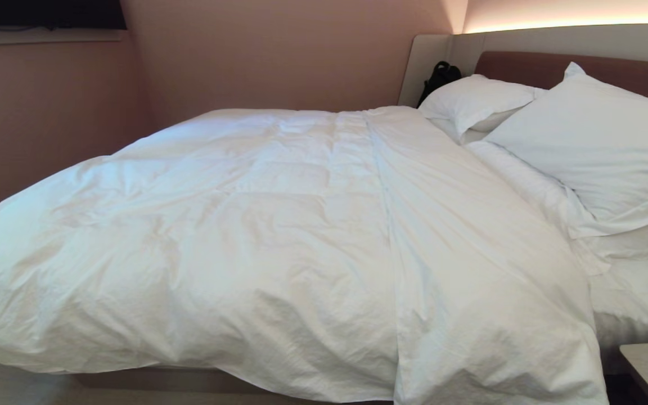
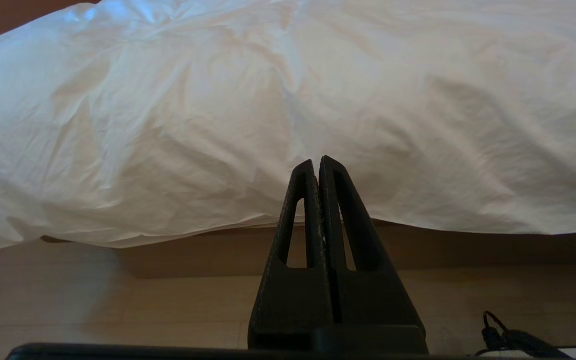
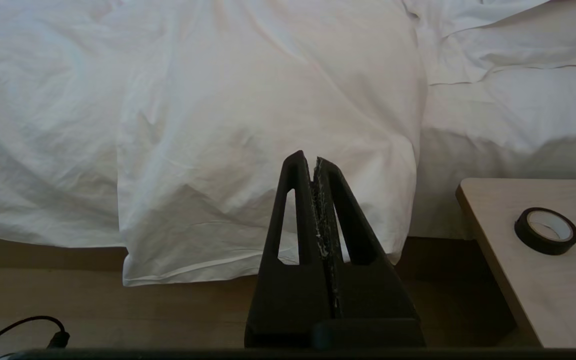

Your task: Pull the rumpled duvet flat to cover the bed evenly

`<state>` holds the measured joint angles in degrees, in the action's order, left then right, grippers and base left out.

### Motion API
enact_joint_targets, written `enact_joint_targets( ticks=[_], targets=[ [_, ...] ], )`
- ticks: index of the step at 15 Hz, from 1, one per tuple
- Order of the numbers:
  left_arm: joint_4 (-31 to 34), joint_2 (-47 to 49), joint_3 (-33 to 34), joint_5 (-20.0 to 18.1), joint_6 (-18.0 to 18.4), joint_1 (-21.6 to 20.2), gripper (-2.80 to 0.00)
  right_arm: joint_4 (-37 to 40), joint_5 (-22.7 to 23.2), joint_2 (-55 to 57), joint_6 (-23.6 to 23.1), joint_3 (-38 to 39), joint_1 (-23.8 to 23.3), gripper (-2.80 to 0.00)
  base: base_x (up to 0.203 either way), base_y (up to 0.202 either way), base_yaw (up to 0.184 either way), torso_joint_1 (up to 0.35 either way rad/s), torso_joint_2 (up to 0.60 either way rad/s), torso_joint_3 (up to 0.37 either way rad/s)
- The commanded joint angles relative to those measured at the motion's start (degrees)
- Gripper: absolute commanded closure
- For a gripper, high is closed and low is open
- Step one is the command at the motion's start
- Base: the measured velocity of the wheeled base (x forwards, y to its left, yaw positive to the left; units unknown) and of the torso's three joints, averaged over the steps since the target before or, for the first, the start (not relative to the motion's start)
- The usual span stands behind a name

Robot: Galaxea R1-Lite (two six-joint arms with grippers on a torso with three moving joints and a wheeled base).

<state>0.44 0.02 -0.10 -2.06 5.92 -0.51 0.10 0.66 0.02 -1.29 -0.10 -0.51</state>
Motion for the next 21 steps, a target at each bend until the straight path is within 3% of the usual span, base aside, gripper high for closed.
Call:
enact_joint_targets(
  ticks=[1, 6, 21],
  targets=[
    [0.0, -0.02, 0.01, 0.04, -0.04, -0.02, 0.0, -0.01, 0.04, 0.06, -0.03, 0.01, 0.07, 0.0, 0.0, 0.0, 0.0, 0.0, 0.0, 0.0],
    [0.0, -0.02, 0.01, 0.04, -0.21, -0.02, 0.0, -0.01, 0.04, 0.06, -0.03, 0.01, -0.02, 0.0, 0.002, 0.061, -0.005, 0.002, 0.0, 0.003],
    [0.0, -0.02, 0.01, -0.05, 0.05, -0.02, 0.0, -0.01, 0.04, 0.06, -0.03, 0.01, -0.02, 0.0, 0.0, 0.196, 0.0, 0.003, 0.0, 0.002]
  ],
)
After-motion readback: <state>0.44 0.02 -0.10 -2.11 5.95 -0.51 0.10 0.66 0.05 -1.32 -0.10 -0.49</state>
